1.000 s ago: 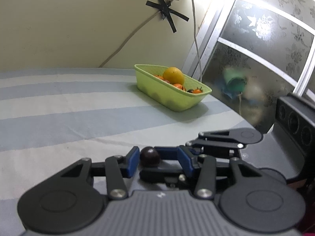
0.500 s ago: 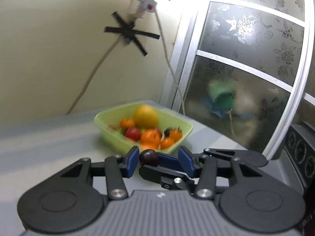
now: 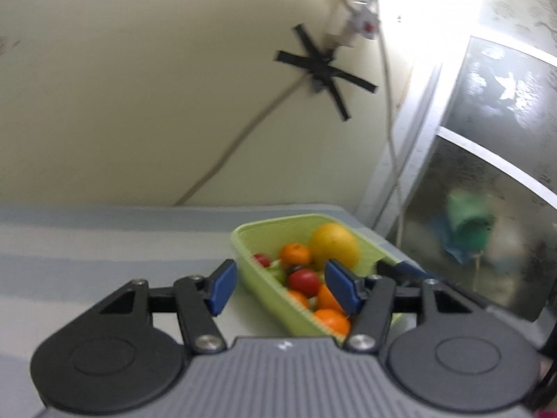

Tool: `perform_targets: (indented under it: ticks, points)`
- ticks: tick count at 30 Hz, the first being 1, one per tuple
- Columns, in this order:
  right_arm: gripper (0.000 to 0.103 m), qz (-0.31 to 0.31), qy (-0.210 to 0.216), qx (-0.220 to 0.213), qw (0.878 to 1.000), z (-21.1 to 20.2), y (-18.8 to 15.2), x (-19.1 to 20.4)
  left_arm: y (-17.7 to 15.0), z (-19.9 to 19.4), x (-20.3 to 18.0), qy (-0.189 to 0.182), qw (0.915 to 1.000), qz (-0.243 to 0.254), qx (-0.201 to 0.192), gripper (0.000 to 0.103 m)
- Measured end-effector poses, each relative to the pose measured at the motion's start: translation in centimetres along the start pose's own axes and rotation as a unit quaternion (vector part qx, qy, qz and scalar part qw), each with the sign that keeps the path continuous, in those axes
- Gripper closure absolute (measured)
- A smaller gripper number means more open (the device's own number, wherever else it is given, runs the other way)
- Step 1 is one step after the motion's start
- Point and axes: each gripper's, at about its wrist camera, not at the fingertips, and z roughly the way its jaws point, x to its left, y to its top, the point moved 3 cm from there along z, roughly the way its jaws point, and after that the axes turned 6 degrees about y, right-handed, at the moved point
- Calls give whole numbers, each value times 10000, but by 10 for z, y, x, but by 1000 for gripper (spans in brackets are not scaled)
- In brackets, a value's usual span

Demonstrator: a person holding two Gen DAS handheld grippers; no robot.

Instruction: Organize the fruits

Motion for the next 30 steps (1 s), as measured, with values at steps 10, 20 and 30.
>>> perform_targets:
  ticks: [10,20,30]
  points:
    - [63,1463,-275,-224,9886,-4,1,-46,-38,-32,-2,627,9962,525,299,42]
    - [61,1390,244,-318,9895,-28,-7,-24,-60,-81,4,1026,9914,805,67,10]
    - [58,1446,572,70,9878,-78,-41,9,-78,-98,14,1349,9866,912,38,6]
